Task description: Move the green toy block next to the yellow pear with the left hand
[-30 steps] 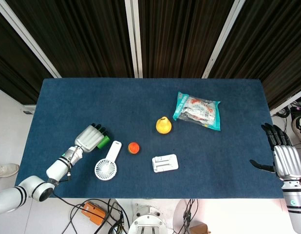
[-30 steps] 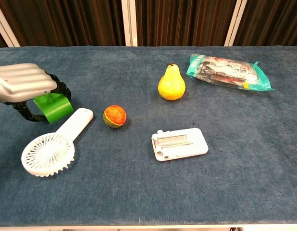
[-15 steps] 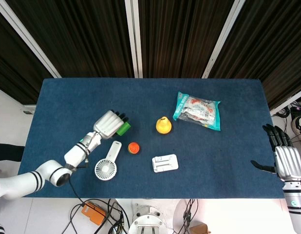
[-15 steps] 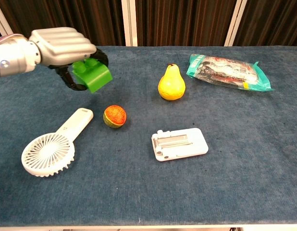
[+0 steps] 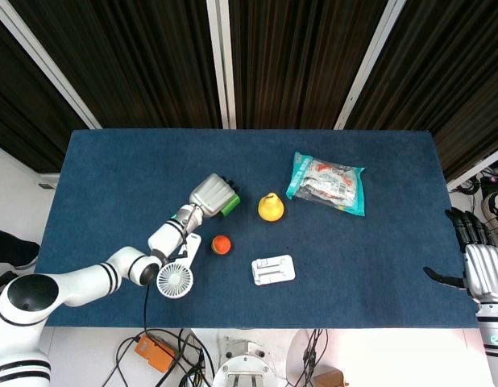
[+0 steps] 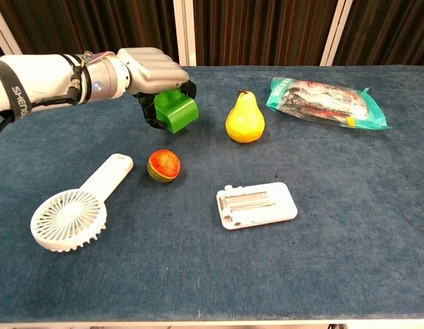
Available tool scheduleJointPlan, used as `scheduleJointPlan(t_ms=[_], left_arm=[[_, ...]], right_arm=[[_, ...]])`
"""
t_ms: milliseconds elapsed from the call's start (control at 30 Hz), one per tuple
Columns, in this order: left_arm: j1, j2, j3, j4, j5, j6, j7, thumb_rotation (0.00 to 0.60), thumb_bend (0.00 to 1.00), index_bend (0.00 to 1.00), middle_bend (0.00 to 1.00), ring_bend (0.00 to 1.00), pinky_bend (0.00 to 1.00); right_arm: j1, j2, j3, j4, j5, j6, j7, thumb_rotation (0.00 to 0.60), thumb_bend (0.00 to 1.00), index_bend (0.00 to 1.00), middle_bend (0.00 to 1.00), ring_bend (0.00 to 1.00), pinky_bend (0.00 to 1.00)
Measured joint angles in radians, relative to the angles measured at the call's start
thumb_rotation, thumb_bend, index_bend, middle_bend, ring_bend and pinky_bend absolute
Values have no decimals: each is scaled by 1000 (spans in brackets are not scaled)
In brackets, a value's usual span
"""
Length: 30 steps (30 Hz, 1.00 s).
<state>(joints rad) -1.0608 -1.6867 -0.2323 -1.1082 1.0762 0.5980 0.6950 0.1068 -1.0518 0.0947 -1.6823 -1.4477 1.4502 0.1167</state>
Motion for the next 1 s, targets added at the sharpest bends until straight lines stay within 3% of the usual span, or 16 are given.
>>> scheduleJointPlan(t_ms=[100,267,333,500,700,867,1000], left_arm=[[-15,-2,17,-5,-80,0,61,600,224,341,338,297,466],[-34,5,52,-47,-223,18,130,600,37,56,76,72,234],[-39,10,64,-72,-258,45,145,600,12,13,36,34,198],[-35,46,72,-152,-272,123,142,600,5,0,24,24,177],[29,158,61,-313,-268,263,78,600,5,0,37,35,155],[154,260,56,-415,-226,375,-104,600,5,27,70,59,155],[289,327,79,-457,-159,507,-228,600,5,28,70,59,149]], right_arm=[[-3,-1,-1,6,2,0,7,600,135,132,130,5,151],[-3,-5,-3,7,-3,-1,10,600,135,132,130,5,151],[-4,-5,-2,5,-6,1,8,600,135,132,130,5,151],[-2,-2,0,0,-15,6,4,600,135,132,130,5,151],[-1,-4,1,8,-20,4,21,600,135,132,130,5,151],[-7,-4,-2,31,-14,3,56,600,135,132,130,5,151],[-15,-5,-4,47,-15,10,81,600,135,129,130,5,151]])
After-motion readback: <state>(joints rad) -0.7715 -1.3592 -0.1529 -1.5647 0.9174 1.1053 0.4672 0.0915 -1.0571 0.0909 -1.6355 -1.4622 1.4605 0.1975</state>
